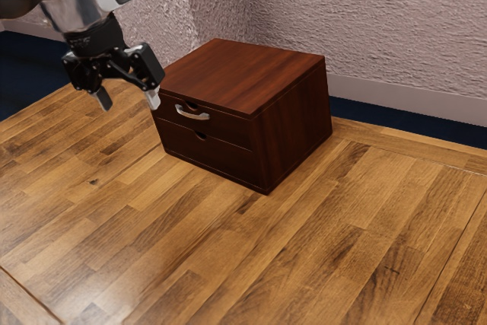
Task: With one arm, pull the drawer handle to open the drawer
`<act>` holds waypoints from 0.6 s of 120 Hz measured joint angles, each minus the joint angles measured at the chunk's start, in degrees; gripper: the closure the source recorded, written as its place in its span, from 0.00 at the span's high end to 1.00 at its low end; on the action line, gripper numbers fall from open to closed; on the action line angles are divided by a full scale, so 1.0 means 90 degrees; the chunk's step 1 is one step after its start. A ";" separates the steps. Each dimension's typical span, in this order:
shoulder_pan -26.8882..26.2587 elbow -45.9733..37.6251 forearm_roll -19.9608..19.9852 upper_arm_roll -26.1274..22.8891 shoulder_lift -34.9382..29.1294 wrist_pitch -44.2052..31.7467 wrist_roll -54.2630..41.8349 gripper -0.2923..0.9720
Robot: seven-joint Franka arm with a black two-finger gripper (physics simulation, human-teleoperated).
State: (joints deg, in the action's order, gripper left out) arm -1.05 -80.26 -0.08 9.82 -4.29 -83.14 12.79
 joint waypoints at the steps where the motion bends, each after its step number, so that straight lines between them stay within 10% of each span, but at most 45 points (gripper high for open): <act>1: 0.0001 0.0000 0.0001 -0.0001 0.0004 0.0001 0.0076 0.77; 72: 0.0126 -0.0450 -0.0017 0.0080 0.0195 -0.0526 0.3832 0.77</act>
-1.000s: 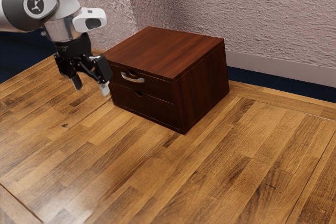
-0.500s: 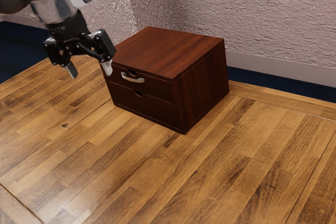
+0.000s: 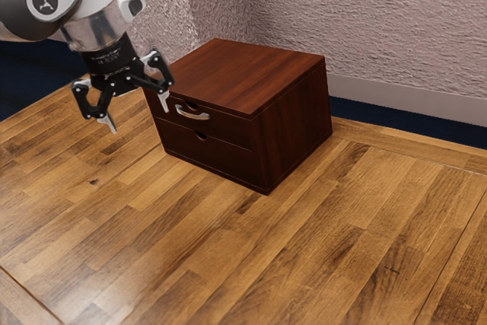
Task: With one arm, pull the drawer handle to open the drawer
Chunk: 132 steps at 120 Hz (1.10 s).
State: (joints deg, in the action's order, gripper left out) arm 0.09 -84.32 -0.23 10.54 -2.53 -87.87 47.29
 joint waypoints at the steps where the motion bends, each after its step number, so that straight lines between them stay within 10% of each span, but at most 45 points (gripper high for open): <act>1: -0.0012 -0.0028 0.0000 0.0018 -0.0004 -0.0032 0.0031 0.77; 132: 0.0219 -0.1660 0.0235 0.0618 0.0382 -0.3610 0.2100 0.77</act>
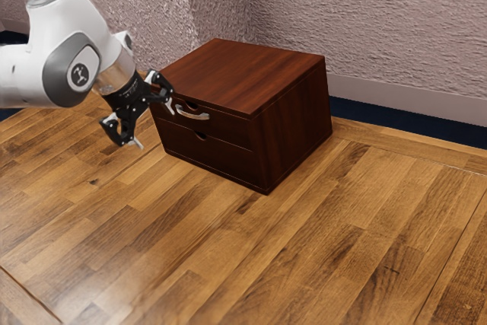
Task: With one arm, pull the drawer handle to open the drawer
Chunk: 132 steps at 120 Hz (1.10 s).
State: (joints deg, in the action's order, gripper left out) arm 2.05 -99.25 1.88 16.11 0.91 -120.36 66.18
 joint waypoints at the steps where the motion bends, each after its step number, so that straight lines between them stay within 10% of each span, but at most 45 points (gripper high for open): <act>1: 0.0006 0.0003 0.0000 0.0001 0.0014 -0.0017 0.0006 0.77; 132: 0.0093 0.0504 0.0324 -0.0032 0.0871 -0.0828 0.0380 0.69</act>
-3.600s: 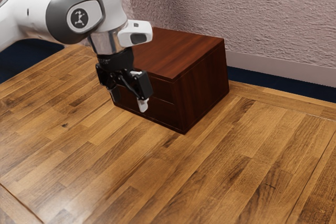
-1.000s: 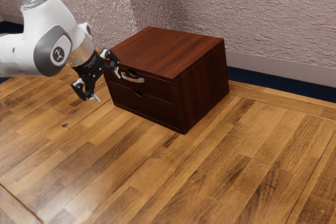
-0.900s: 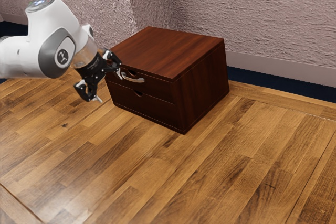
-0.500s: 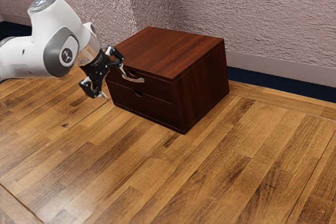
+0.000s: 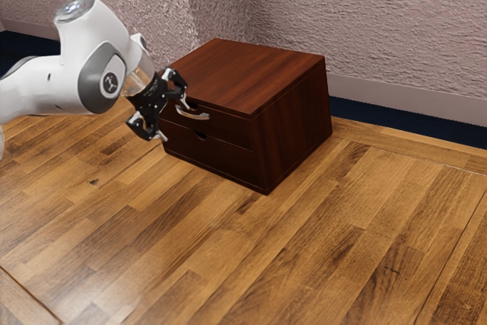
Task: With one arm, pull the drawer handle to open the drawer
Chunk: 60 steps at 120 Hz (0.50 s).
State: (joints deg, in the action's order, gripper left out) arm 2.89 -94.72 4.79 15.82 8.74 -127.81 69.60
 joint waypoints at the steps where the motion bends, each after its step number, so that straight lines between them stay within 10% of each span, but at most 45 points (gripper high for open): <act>1: 0.0001 0.0002 0.0000 0.0000 0.0003 -0.0004 0.0001 0.69; 60: 0.0010 0.0106 0.0038 -0.0029 0.0214 -0.0234 0.0028 0.61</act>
State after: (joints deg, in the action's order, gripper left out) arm 2.98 -93.76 5.13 15.56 10.67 -129.92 69.85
